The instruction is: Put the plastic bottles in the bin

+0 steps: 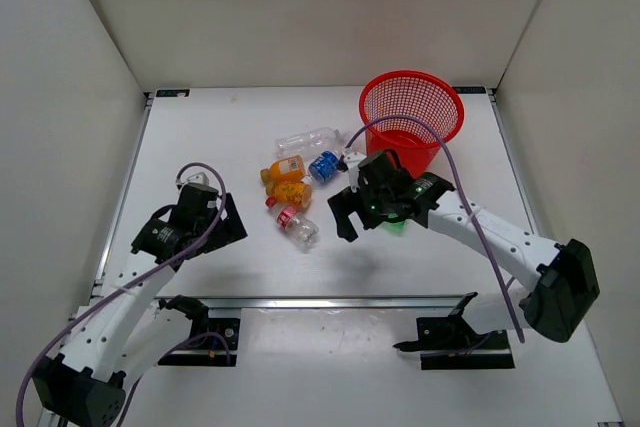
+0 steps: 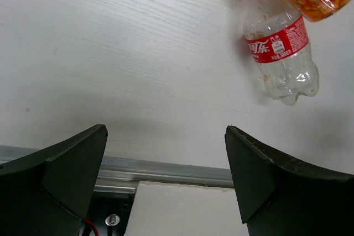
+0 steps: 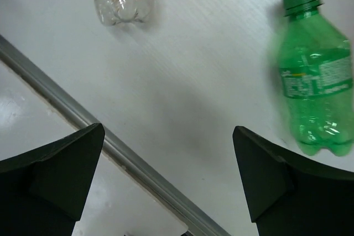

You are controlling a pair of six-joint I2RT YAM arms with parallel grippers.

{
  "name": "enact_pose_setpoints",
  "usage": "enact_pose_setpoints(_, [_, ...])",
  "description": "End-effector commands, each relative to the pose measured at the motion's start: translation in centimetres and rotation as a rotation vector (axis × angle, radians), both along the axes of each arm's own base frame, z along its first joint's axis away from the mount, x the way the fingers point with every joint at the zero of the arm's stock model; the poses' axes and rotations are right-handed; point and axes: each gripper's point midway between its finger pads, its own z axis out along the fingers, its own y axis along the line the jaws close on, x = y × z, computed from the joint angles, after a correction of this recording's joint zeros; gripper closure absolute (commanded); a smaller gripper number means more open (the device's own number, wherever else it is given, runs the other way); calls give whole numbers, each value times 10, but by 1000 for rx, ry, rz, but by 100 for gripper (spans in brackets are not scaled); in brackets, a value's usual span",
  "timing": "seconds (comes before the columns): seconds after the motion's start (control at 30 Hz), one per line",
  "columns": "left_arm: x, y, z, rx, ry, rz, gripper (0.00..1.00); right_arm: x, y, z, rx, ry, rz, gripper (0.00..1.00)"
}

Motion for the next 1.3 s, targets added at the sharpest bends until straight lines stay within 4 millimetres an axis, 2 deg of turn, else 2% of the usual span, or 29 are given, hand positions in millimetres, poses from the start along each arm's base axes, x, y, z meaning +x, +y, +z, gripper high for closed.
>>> enact_pose_setpoints(0.0, [1,13,14,42,-21,31,1,15,0,35,51,-163,-23,1])
enact_pose_setpoints(0.1, [5,17,22,55,-42,48,2,14,-11,17,-43,-208,33,1])
enact_pose_setpoints(0.23, [4,18,21,37,-53,59,1,24,-28,-7,-149,-251,55,1])
enact_pose_setpoints(0.5, [8,10,5,31,-18,60,1,68,-52,-23,-149,-245,-45,1])
enact_pose_setpoints(0.63, [16,1,-1,32,1,30,1,80,-49,-30,-138,-318,-22,1])
enact_pose_setpoints(0.7, [21,-7,-2,20,-2,22,2,85,-57,-40,-168,-325,-15,0])
enact_pose_setpoints(0.73, [23,-10,-1,12,-3,13,1,83,-57,-54,-178,-310,-2,1])
enact_pose_setpoints(0.8, [27,-17,-5,-3,1,-3,1,91,-63,-58,-184,-322,-7,1])
enact_pose_setpoints(0.9, [30,-22,-8,-13,8,-8,1,91,-71,-82,-205,-299,-17,1])
enact_pose_setpoints(0.93, [29,-24,-10,-11,13,-14,2,92,-64,-84,-178,-293,-4,1])
enact_pose_setpoints(0.97, [30,-26,-10,-10,15,-17,1,90,-67,-94,-189,-270,-13,1])
enact_pose_setpoints(1.0, [31,-27,-9,-13,13,-22,1,89,-65,-95,-184,-266,-18,2])
enact_pose_setpoints(1.13, [35,-34,-10,-40,2,-20,1,80,-55,-98,-198,-255,16,24])
enact_pose_setpoints(1.2, [37,-38,-11,-58,-1,-10,2,73,-42,-88,-176,-266,36,50])
enact_pose_setpoints(1.23, [38,-42,-12,-60,-3,-13,1,72,-39,-77,-157,-283,38,57])
enact_pose_setpoints(1.27, [39,-46,-11,-71,-4,-28,1,72,-38,-65,-160,-309,21,69])
